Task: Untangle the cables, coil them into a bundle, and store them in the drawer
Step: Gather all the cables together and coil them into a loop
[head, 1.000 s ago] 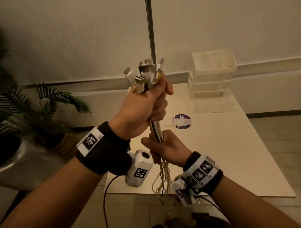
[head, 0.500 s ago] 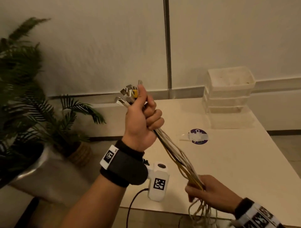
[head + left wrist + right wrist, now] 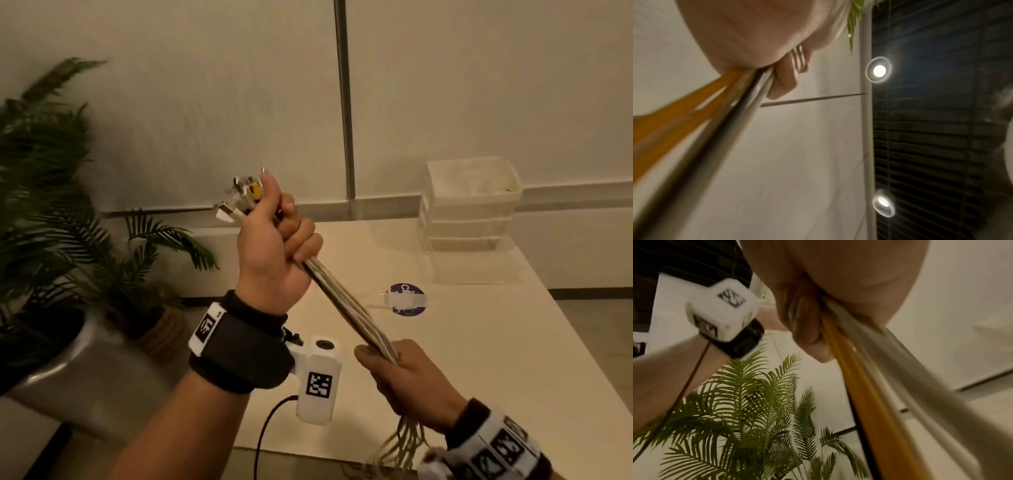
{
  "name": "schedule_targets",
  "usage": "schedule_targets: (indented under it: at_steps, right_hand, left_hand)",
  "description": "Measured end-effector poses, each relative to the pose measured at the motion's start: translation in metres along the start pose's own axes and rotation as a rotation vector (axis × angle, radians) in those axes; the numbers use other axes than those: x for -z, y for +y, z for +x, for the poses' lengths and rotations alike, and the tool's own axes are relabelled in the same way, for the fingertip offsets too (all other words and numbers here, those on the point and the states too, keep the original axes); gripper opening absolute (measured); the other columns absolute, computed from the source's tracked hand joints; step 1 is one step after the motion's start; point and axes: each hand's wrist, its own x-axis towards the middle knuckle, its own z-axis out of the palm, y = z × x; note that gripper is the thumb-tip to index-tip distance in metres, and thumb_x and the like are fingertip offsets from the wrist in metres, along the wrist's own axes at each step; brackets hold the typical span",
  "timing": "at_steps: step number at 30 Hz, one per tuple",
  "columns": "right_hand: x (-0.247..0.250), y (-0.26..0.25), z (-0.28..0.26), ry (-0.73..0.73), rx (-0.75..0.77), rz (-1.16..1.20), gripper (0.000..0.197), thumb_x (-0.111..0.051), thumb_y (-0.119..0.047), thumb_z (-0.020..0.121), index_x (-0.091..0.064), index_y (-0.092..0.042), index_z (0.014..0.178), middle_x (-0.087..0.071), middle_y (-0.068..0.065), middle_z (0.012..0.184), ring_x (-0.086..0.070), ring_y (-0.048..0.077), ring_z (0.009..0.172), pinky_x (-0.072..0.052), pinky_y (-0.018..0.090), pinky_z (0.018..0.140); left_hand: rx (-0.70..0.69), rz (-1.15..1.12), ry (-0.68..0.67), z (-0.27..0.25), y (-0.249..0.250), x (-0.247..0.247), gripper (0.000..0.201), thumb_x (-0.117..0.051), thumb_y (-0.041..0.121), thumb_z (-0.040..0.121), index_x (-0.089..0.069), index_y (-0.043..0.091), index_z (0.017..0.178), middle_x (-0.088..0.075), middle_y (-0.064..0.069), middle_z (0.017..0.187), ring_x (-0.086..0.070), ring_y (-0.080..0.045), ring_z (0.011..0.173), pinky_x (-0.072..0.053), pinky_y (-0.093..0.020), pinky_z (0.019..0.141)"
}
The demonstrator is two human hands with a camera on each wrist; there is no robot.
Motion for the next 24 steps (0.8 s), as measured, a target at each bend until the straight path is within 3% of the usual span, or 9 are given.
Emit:
schedule_targets:
  at_steps: [5, 8, 13, 15, 16, 17, 19, 21, 24]
  right_hand:
    - [0.043, -0.013, 0.002, 0.01, -0.025, -0.154, 0.048, -0.061, -0.037, 0.09, -0.039, -0.019, 0.051, -0.034, 0.0, 0.043, -0.028, 0.017, 0.039, -0.026, 0.027, 0.043]
    - [0.062, -0.027, 0.009, -0.093, -0.074, -0.188, 0.05, -0.059, -0.036, 0.092, -0.038, -0.022, 0.049, -0.034, 0.001, 0.043, -0.027, 0.017, 0.037, -0.027, 0.024, 0.041]
    - [0.084, -0.049, 0.023, -0.237, -0.18, -0.198, 0.048, -0.06, -0.037, 0.091, -0.038, -0.019, 0.052, -0.03, 0.003, 0.047, -0.024, 0.016, 0.038, -0.022, 0.024, 0.04]
    - [0.088, -0.054, 0.028, -0.273, -0.214, -0.235, 0.049, -0.06, -0.037, 0.091, -0.039, -0.019, 0.051, -0.03, 0.003, 0.047, -0.023, 0.016, 0.039, -0.022, 0.023, 0.04]
    - [0.087, -0.057, 0.03, -0.293, -0.229, -0.264, 0.049, -0.06, -0.037, 0.091, -0.039, -0.018, 0.051, -0.03, 0.003, 0.047, -0.023, 0.016, 0.039, -0.022, 0.022, 0.04]
    - [0.086, -0.059, 0.032, -0.311, -0.241, -0.289, 0.049, -0.059, -0.036, 0.091, -0.039, -0.017, 0.051, -0.029, 0.002, 0.047, -0.023, 0.016, 0.039, -0.021, 0.022, 0.04]
    - [0.084, -0.065, 0.034, -0.34, -0.255, -0.329, 0.046, -0.059, -0.035, 0.091, -0.041, -0.013, 0.055, -0.029, 0.004, 0.049, -0.023, 0.016, 0.04, -0.021, 0.023, 0.04]
    - [0.085, -0.072, 0.032, -0.36, -0.227, -0.346, 0.042, -0.059, -0.033, 0.091, -0.046, -0.01, 0.059, -0.03, 0.004, 0.049, -0.024, 0.016, 0.04, -0.023, 0.024, 0.041]
    - [0.104, -0.081, 0.027, -0.321, -0.194, -0.287, 0.046, -0.062, -0.032, 0.09, -0.041, -0.017, 0.052, -0.027, 0.002, 0.048, -0.022, 0.015, 0.039, -0.021, 0.023, 0.041]
  left_hand:
    - [0.235, 0.1, 0.307, -0.006, -0.032, 0.067, 0.039, -0.061, 0.05, 0.088, -0.058, 0.013, 0.077, -0.054, -0.002, 0.061, -0.061, -0.017, 0.061, -0.057, -0.037, 0.068]
    - [0.404, 0.171, 0.296, -0.032, -0.054, 0.093, 0.052, -0.062, 0.06, 0.081, -0.069, 0.008, 0.085, -0.069, -0.014, 0.087, -0.068, -0.033, 0.093, -0.05, -0.062, 0.09]
    - [0.842, 0.764, 0.011, -0.089, -0.054, 0.104, 0.091, -0.039, 0.089, 0.065, -0.069, 0.003, 0.072, -0.068, -0.02, 0.074, -0.066, -0.029, 0.065, -0.056, -0.037, 0.068]
    - [0.654, 1.219, -0.111, -0.103, -0.051, 0.09, 0.068, -0.049, 0.083, 0.067, -0.065, 0.017, 0.063, -0.069, -0.004, 0.066, -0.062, -0.013, 0.06, -0.054, -0.036, 0.063]
    - [0.347, 1.415, -0.119, -0.105, -0.054, 0.083, 0.054, -0.058, 0.076, 0.07, -0.064, 0.023, 0.07, -0.069, 0.003, 0.074, -0.061, -0.005, 0.068, -0.052, -0.031, 0.067]
    - [0.018, 1.552, -0.131, -0.101, -0.058, 0.07, 0.039, -0.065, 0.068, 0.074, -0.061, 0.032, 0.086, -0.067, 0.013, 0.09, -0.06, -0.001, 0.085, -0.049, -0.023, 0.076]
    - [-0.437, 1.71, -0.288, -0.079, -0.076, 0.048, 0.064, -0.071, 0.055, 0.075, -0.042, 0.035, 0.129, -0.05, 0.019, 0.133, -0.041, -0.002, 0.129, -0.031, -0.028, 0.107]
    - [-0.365, 1.693, -0.452, -0.043, -0.093, 0.035, 0.076, -0.072, 0.045, 0.077, -0.035, 0.028, 0.141, -0.043, 0.009, 0.146, -0.03, -0.011, 0.143, -0.021, -0.039, 0.118]
    - [0.011, 1.354, -0.508, -0.005, -0.097, 0.032, 0.017, -0.067, 0.027, 0.079, -0.067, 0.023, 0.095, -0.071, 0.006, 0.089, -0.07, -0.014, 0.084, -0.056, -0.044, 0.078]
